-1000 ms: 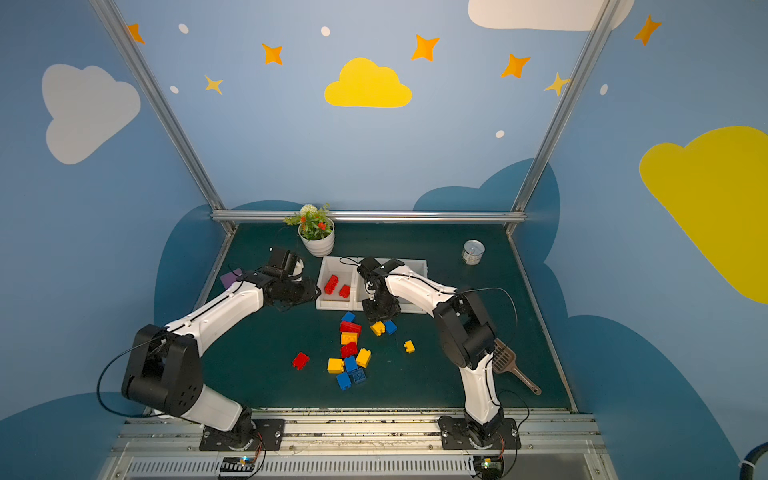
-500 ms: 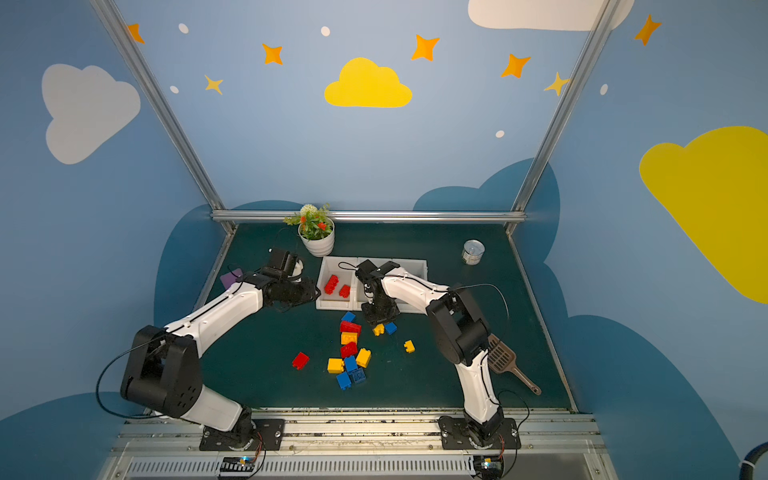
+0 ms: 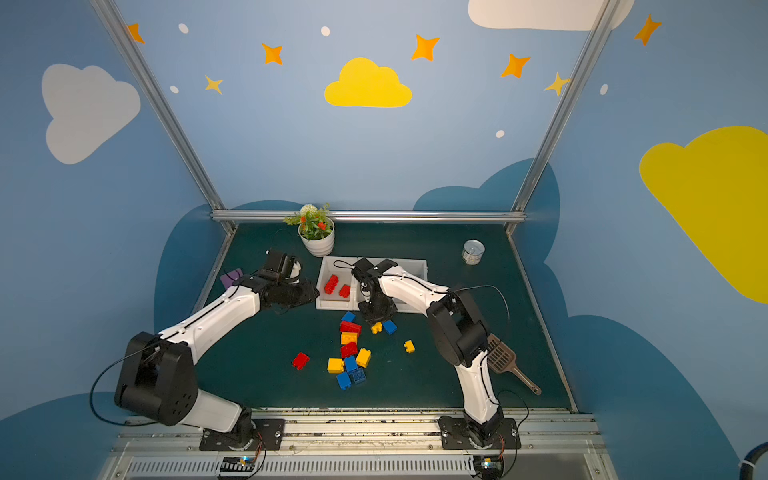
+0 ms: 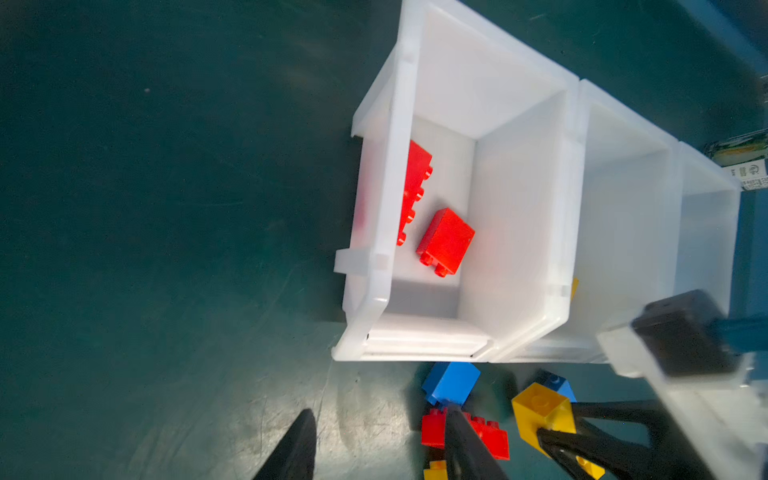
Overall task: Sort the legos into containers by color
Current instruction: 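Grasp a large yellow brick with the right gripper while the left withdraws, then release the yellow brick into the middle compartment with the right gripper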
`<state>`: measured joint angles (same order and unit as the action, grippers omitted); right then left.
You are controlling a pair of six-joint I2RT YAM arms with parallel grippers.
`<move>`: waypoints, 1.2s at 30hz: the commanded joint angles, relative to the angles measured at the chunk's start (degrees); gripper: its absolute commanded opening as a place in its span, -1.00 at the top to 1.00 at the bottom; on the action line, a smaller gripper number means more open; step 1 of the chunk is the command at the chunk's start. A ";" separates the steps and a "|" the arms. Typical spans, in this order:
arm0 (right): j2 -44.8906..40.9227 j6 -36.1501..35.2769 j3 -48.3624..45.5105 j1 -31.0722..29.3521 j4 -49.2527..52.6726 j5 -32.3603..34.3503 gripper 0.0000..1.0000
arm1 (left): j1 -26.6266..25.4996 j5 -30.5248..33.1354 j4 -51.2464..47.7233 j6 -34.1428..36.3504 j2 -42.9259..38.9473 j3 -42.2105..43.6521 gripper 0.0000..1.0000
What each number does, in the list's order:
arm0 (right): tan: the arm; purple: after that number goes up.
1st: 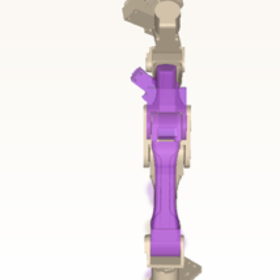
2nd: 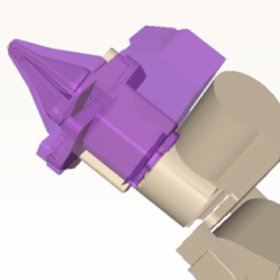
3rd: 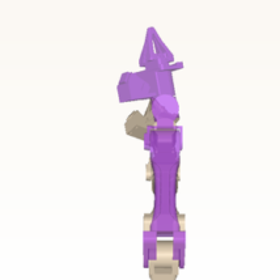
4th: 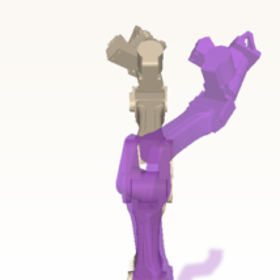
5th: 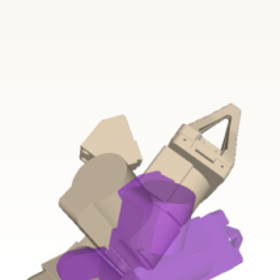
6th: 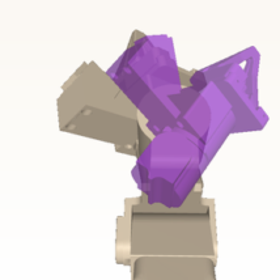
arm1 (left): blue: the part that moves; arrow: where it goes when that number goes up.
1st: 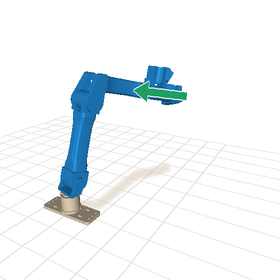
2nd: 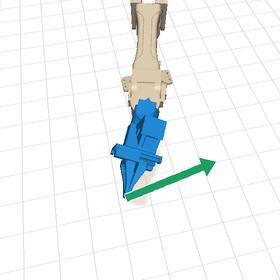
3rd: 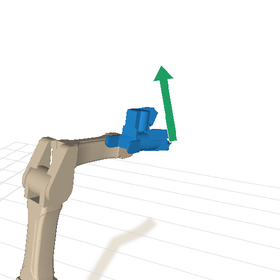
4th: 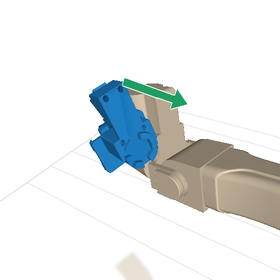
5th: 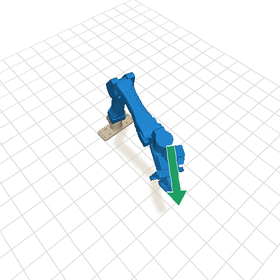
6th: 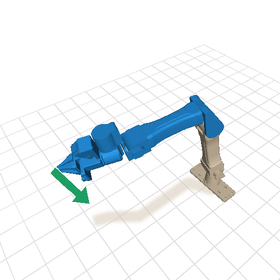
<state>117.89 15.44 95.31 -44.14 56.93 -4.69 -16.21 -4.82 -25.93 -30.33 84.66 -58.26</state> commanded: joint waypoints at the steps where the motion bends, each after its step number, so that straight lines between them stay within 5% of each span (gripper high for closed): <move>1: -1.97 -4.05 7.30 1.23 3.96 1.15 0.52 | 0.22 0.62 1.38 -1.77 -2.31 2.51 -0.02; 10: 7.66 -6.24 24.19 5.59 8.05 -1.23 0.51 | 0.22 1.35 2.96 -3.86 -7.10 7.65 -0.02; 20: 10.95 -6.22 27.81 6.96 8.57 -3.22 0.45 | 0.22 1.06 4.85 -5.72 -8.76 11.06 -0.03; 26: 10.70 -6.04 27.91 6.72 8.92 -3.22 -0.09 | 0.15 0.51 5.07 -5.70 -8.55 11.13 -0.03; 36: 9.61 -5.96 27.45 6.70 8.96 -3.23 -0.17 | 0.07 0.13 5.12 -5.57 -9.08 11.51 -0.05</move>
<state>129.34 9.76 121.82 -37.28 64.53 -7.57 -16.14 -4.14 -21.32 -36.05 76.49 -47.35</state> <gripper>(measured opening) 0.586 0.521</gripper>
